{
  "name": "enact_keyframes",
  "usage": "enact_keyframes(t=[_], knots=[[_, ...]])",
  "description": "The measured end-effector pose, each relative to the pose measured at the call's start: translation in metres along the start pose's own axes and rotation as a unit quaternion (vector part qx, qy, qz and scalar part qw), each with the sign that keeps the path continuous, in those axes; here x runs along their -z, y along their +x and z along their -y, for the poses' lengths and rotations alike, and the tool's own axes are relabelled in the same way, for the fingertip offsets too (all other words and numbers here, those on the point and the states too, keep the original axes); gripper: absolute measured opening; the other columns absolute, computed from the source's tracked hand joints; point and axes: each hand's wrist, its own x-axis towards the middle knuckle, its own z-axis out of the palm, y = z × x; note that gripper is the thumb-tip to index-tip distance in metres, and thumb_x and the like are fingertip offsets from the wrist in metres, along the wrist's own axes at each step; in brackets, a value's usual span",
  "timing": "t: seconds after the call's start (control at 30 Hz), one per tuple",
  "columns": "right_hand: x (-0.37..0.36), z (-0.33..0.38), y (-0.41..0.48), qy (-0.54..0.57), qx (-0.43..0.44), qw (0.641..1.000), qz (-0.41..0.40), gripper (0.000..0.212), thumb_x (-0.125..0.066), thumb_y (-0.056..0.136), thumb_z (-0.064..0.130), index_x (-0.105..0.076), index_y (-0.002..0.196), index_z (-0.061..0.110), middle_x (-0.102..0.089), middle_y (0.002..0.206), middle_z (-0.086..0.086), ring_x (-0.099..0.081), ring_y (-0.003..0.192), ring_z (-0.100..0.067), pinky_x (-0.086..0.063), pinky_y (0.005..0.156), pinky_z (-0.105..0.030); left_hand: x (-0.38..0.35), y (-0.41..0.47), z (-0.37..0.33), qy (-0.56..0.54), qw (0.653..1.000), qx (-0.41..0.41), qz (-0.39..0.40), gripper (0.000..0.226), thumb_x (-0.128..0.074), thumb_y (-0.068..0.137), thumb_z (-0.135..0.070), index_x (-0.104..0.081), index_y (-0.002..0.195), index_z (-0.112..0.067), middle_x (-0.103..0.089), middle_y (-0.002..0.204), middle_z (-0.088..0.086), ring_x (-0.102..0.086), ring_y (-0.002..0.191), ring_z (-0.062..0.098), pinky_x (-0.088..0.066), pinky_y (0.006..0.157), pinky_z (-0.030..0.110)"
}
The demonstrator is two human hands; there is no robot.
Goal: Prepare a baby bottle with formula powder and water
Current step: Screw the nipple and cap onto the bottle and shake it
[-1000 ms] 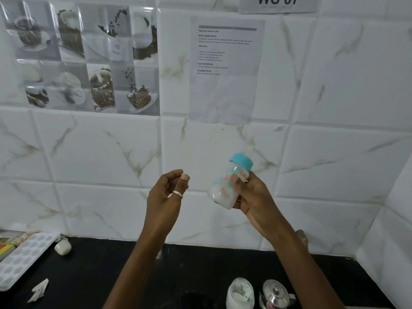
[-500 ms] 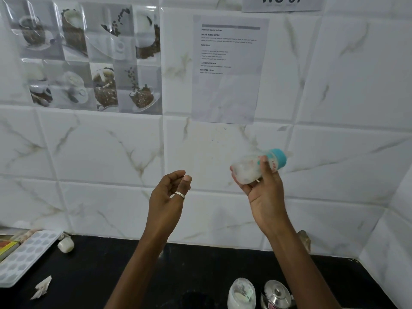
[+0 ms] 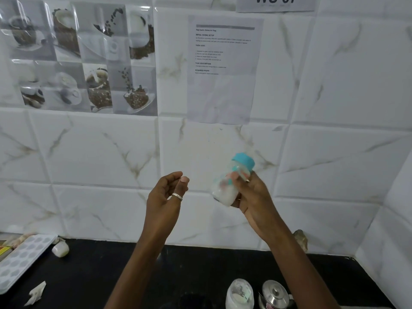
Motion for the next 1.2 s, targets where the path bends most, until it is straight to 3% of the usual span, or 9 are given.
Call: enact_keyframes(t=[0.13,0.3,0.43,0.63,0.77,0.9,0.97,1.1,1.2], knots=[[-0.001,0.008,0.007,0.196,0.051,0.976,-0.076,0.064,-0.068,0.088,0.034,-0.046,0.142,0.007,-0.063,0.132,-0.022,-0.066,0.117,-0.041,-0.060,0.088,-0.050,0.003,0.001,0.003,0.004,1.000,0.002,-0.001,0.034,-0.064,0.090,-0.050,-0.067,0.120,-0.032,-0.076,0.108,-0.012,-0.071,0.106,0.007,-0.054,0.104,0.041],[-0.006,0.002,-0.001,-0.007,0.001,1.000,0.013,0.067,-0.081,0.077,0.044,-0.051,0.130,0.017,-0.064,0.122,-0.016,-0.068,0.114,-0.030,-0.060,0.089,-0.048,0.002,0.001,0.000,-0.004,1.000,0.003,0.000,0.037,-0.063,0.089,-0.050,-0.067,0.120,-0.031,-0.076,0.107,-0.012,-0.072,0.102,0.005,-0.055,0.104,0.041],[0.000,0.014,0.010,0.200,0.059,0.977,-0.050,0.062,-0.074,0.086,0.033,-0.049,0.136,0.008,-0.068,0.118,-0.017,-0.068,0.113,-0.039,-0.061,0.087,-0.050,0.005,0.000,0.000,-0.003,1.000,0.002,0.003,0.031,-0.064,0.094,-0.046,-0.067,0.121,-0.030,-0.076,0.107,-0.012,-0.071,0.104,0.005,-0.054,0.104,0.040],[-0.005,0.003,0.001,-0.011,-0.009,0.999,0.039,0.073,-0.086,0.071,0.047,-0.054,0.131,0.020,-0.066,0.118,-0.008,-0.066,0.117,-0.031,-0.059,0.089,-0.048,0.004,0.000,-0.003,-0.005,1.000,0.000,0.001,0.045,-0.063,0.084,-0.055,-0.067,0.121,-0.029,-0.076,0.109,-0.010,-0.072,0.103,0.006,-0.055,0.104,0.042],[0.002,0.016,0.010,0.176,0.060,0.982,-0.032,0.074,-0.079,0.082,0.038,-0.046,0.142,0.009,-0.064,0.130,-0.020,-0.064,0.120,-0.042,-0.059,0.090,-0.053,0.005,-0.002,-0.003,-0.005,1.000,0.000,0.002,0.044,-0.063,0.084,-0.055,-0.067,0.120,-0.030,-0.076,0.108,-0.011,-0.071,0.104,0.005,-0.055,0.103,0.040],[-0.004,0.009,0.006,0.025,0.018,0.999,0.011,0.052,-0.072,0.090,0.033,-0.050,0.134,0.016,-0.069,0.116,-0.013,-0.069,0.112,-0.031,-0.060,0.088,-0.048,0.005,-0.002,-0.002,0.000,1.000,0.003,-0.001,0.038,-0.063,0.088,-0.052,-0.067,0.118,-0.031,-0.076,0.107,-0.013,-0.072,0.103,0.006,-0.054,0.104,0.041],[-0.005,0.008,0.002,-0.029,0.003,0.999,0.040,0.061,-0.079,0.082,0.040,-0.052,0.133,0.020,-0.067,0.116,-0.008,-0.069,0.113,-0.028,-0.060,0.084,-0.043,0.005,-0.001,-0.003,0.002,1.000,0.005,-0.002,0.030,-0.064,0.093,-0.046,-0.067,0.118,-0.031,-0.077,0.106,-0.013,-0.072,0.102,0.006,-0.054,0.104,0.042],[-0.001,0.018,0.008,0.168,0.052,0.983,-0.054,0.067,-0.074,0.086,0.035,-0.047,0.140,0.009,-0.065,0.125,-0.018,-0.067,0.116,-0.035,-0.060,0.088,-0.049,0.007,-0.003,-0.002,0.003,1.000,0.003,0.001,0.027,-0.064,0.096,-0.042,-0.067,0.119,-0.030,-0.076,0.107,-0.012,-0.071,0.104,0.006,-0.054,0.104,0.041],[-0.003,0.010,0.006,0.096,0.030,0.994,-0.053,0.057,-0.071,0.085,0.036,-0.050,0.131,0.011,-0.068,0.120,-0.018,-0.065,0.118,-0.040,-0.057,0.094,-0.055,0.007,-0.003,-0.004,-0.003,1.000,0.003,-0.001,0.033,-0.064,0.091,-0.048,-0.067,0.119,-0.030,-0.076,0.107,-0.012,-0.071,0.103,0.007,-0.054,0.104,0.041]])
